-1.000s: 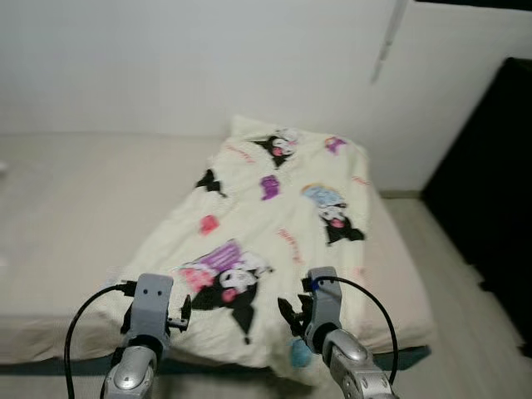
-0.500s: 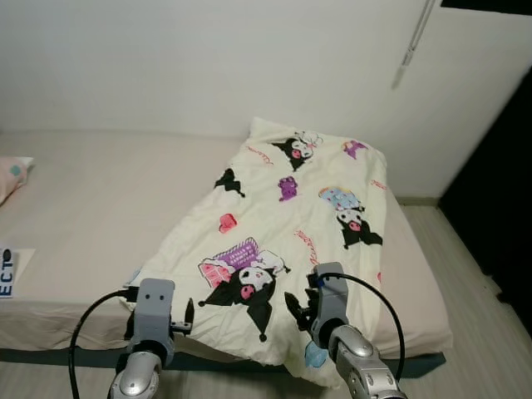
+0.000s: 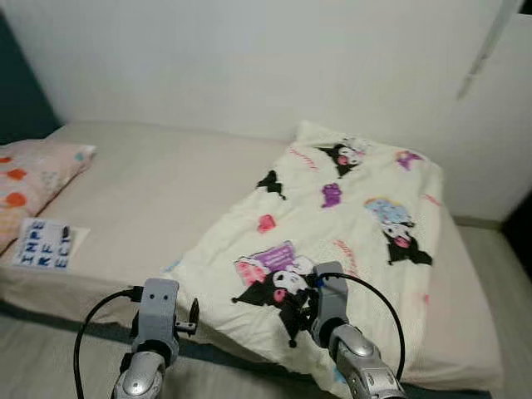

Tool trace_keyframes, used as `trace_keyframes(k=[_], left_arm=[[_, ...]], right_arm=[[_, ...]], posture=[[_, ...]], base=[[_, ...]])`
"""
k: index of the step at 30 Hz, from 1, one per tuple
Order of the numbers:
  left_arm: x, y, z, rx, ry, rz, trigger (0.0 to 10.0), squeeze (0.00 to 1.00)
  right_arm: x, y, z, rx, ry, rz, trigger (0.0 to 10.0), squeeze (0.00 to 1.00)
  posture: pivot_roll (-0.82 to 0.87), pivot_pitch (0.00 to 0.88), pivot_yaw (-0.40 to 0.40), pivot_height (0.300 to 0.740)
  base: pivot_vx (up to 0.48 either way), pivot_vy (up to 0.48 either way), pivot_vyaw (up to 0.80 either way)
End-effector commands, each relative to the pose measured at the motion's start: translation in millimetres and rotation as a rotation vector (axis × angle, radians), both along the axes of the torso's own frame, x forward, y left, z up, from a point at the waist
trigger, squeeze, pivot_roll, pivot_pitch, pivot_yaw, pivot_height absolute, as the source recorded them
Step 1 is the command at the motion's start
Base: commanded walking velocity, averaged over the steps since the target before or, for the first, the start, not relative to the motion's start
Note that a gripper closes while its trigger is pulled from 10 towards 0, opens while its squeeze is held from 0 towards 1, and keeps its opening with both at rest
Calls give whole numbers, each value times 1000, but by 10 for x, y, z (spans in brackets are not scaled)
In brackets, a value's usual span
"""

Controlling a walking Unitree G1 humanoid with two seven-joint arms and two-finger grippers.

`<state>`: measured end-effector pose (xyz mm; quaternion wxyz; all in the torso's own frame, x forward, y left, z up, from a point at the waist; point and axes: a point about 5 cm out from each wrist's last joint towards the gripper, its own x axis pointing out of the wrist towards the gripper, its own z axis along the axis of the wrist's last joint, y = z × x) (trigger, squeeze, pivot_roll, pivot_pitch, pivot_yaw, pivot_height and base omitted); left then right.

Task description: Clean up the room

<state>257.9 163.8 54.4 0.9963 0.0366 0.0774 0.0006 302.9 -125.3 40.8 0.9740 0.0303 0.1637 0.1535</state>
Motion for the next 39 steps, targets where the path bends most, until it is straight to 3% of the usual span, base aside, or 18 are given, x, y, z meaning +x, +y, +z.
trace_keyframes(k=[1, 7, 17, 28, 39], left_arm=[[-27, 30, -46, 3, 27, 15, 10000, 0], [-35, 30, -79, -16, 73, 12, 10000, 0], [-25, -15, -55, -10, 53, -15, 10000, 0], [24, 1, -10, 30, 44, -15, 10000, 0], [44, 12, 4, 26, 41, -11, 10000, 0]], right_arm=[[-12, -6, -34, -10, 11, 2, 10000, 0], [-2, -10, -21, -13, 5, 1, 10000, 0], [17, -21, -2, -13, -1, -1, 10000, 0], [11, -44, -6, 8, -2, -28, 10000, 0], [3, -44, -15, 13, 3, -32, 10000, 0]], posture=[[-56, 123, -42, 740], [-56, 123, -42, 740], [-56, 119, -47, 740], [-58, 119, -38, 740], [-62, 116, -35, 740]], base=[[0, 0, 800], [0, 0, 800], [0, 0, 800], [0, 0, 0], [0, -412, 0]])
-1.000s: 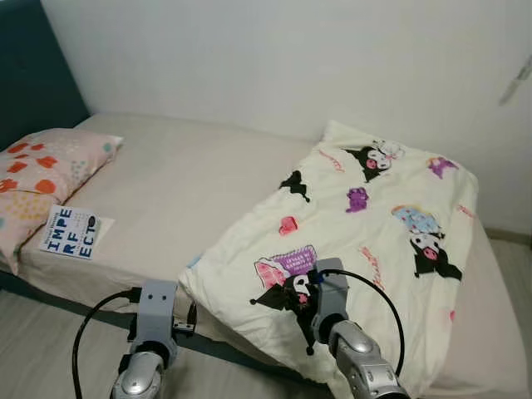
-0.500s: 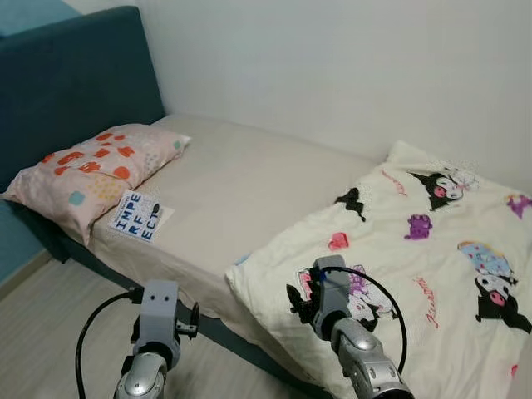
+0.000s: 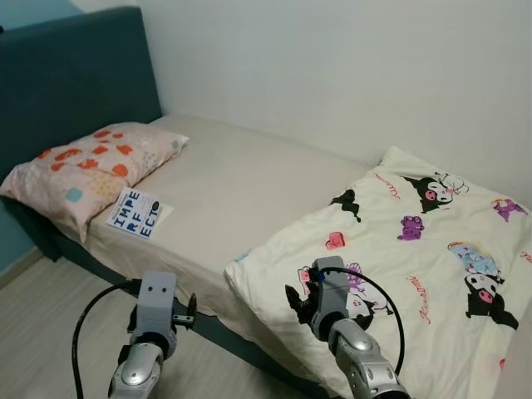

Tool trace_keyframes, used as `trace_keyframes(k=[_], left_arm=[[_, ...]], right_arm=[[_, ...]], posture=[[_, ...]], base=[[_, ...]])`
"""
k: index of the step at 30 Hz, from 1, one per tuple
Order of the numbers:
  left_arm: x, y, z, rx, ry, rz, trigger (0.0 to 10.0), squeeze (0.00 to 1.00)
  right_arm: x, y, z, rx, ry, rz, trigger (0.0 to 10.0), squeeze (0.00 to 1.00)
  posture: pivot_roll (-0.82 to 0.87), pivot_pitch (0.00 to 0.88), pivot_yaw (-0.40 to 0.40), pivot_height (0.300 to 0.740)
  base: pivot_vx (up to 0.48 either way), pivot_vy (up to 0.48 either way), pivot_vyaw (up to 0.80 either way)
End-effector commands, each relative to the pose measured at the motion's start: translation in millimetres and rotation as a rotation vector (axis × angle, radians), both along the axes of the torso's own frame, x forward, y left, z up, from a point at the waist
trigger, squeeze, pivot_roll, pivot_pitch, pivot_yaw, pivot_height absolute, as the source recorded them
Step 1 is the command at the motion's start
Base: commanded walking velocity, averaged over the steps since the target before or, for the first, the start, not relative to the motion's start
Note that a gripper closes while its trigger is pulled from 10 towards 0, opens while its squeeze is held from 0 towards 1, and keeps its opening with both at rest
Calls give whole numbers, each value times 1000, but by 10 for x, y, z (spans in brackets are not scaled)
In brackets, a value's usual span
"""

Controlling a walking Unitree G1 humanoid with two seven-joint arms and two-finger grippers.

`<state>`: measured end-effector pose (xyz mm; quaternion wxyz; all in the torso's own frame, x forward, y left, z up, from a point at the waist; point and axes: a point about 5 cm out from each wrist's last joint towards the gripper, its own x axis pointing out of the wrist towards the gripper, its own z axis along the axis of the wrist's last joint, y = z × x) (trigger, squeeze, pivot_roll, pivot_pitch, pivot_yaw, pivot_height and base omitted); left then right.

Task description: Clean up the room

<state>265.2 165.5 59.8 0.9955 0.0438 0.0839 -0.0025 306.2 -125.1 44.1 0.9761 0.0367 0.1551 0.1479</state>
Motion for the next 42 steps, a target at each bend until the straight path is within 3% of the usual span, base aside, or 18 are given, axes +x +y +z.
trace_keyframes(k=[1, 30, 42], left_arm=[[-28, -4, -47, 12, 27, -3, 10000, 0], [-43, 10, -45, 9, 34, -3, 10000, 0], [-45, -15, -79, -12, 63, -27, 10000, 0]], right_arm=[[-31, -46, -49, 1, 19, -18, 10000, 0], [-53, -57, -68, 0, 31, -13, 10000, 0], [-68, -58, -78, 4, 34, -16, 10000, 0]], posture=[[-62, 116, -35, 740], [-67, 115, -45, 740], [-68, 120, -40, 740]], base=[[0, -480, 0], [0, -475, 0], [0, 437, 0]])
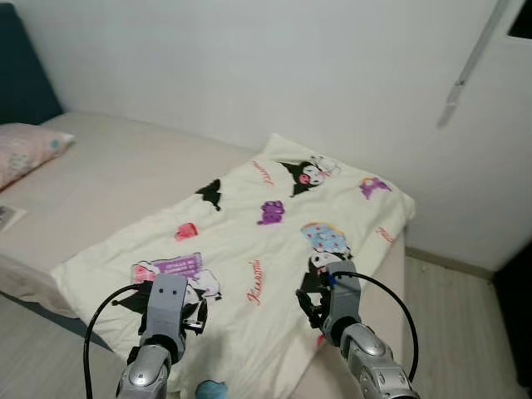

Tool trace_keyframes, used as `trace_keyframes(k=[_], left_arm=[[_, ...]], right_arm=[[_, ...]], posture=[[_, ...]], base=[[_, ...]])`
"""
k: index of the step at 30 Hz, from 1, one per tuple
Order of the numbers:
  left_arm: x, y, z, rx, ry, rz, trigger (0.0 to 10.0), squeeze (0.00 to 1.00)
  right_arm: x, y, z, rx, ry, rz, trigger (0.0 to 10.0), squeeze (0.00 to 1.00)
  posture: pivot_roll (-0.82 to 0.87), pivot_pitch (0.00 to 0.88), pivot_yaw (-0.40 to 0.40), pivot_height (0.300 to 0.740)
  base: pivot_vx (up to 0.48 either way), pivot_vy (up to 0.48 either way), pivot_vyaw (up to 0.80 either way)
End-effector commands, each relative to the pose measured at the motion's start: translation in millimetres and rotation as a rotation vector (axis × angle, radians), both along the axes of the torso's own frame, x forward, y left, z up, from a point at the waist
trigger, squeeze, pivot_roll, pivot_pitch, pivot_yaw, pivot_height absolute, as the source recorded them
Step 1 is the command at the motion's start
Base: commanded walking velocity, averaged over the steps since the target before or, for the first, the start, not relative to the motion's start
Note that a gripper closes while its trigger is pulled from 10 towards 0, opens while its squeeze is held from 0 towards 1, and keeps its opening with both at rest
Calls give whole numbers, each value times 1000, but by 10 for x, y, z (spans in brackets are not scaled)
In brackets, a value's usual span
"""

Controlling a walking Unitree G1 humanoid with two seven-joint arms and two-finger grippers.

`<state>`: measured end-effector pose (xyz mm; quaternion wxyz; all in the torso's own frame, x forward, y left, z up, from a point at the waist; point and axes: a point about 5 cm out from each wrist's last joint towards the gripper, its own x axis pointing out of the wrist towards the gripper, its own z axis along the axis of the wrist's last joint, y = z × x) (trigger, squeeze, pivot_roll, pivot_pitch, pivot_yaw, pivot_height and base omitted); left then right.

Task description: Clean up the room

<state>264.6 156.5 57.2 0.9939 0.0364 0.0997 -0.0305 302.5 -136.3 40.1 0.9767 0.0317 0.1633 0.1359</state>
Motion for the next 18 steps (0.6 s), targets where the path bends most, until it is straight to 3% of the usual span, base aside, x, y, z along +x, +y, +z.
trace_keyframes(k=[1, 18], left_arm=[[-34, 79, -51, 20, 28, 26, 10000, 0], [-39, 12, -50, 59, 10, -13, 10000, 0]], right_arm=[[-30, 56, -37, 21, 19, 5, 10000, 0], [-26, -9, -44, 18, 23, -54, 10000, 0]], posture=[[-68, 120, -40, 740], [-70, 127, -38, 740]], base=[[0, 0, 0], [0, 0, 0]])
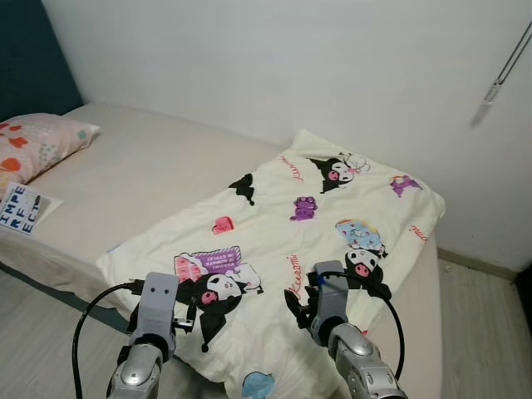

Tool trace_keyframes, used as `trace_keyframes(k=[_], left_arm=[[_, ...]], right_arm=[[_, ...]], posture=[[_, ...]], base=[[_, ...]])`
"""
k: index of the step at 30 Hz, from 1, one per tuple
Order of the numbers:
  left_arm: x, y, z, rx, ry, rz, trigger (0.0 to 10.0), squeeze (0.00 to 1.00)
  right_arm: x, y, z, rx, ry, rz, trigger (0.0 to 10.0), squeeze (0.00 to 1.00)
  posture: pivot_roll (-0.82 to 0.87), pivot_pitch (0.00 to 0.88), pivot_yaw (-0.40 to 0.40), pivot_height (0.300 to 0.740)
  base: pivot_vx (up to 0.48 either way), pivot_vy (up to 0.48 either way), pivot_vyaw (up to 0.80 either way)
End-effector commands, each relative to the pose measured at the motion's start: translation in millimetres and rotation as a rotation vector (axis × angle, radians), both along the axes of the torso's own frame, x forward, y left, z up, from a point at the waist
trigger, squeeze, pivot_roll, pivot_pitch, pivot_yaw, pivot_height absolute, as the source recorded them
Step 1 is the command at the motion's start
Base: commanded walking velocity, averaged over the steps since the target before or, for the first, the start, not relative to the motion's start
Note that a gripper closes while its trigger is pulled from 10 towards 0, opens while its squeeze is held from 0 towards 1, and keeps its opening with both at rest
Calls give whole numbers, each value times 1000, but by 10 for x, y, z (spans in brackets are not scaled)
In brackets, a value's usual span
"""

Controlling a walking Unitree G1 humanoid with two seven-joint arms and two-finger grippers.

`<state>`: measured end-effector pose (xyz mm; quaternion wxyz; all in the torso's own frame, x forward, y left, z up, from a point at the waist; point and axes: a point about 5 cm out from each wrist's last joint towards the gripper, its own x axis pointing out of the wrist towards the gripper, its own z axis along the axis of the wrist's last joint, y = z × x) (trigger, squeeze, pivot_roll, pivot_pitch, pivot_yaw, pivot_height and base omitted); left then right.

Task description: Clean up the room

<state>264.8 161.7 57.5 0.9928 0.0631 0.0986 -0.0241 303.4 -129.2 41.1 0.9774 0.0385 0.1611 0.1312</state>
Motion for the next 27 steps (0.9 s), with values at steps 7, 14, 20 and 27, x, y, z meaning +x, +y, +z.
trace_keyframes(k=[7, 14, 20, 27], left_arm=[[-61, -39, -76, 2, 22, -24, 10000, 0], [-64, -35, -79, 2, 23, -27, 10000, 0], [-77, -24, -87, -16, 23, -24, 10000, 0], [-88, -8, -70, -20, 5, -27, 10000, 0]], right_arm=[[-21, -112, -35, 9, 22, -62, 10000, 0], [-17, -107, -30, 17, 24, -64, 10000, 0], [-15, -120, -33, 19, 29, -77, 10000, 0], [-28, -93, -43, 24, 37, -61, 10000, 0]], posture=[[-74, 131, -33, 740], [-73, 131, -35, 740], [-73, 129, -38, 740], [-73, 129, -42, 740]], base=[[0, 0, 0], [0, 0, 0], [0, 0, 0], [0, 0, -229]])
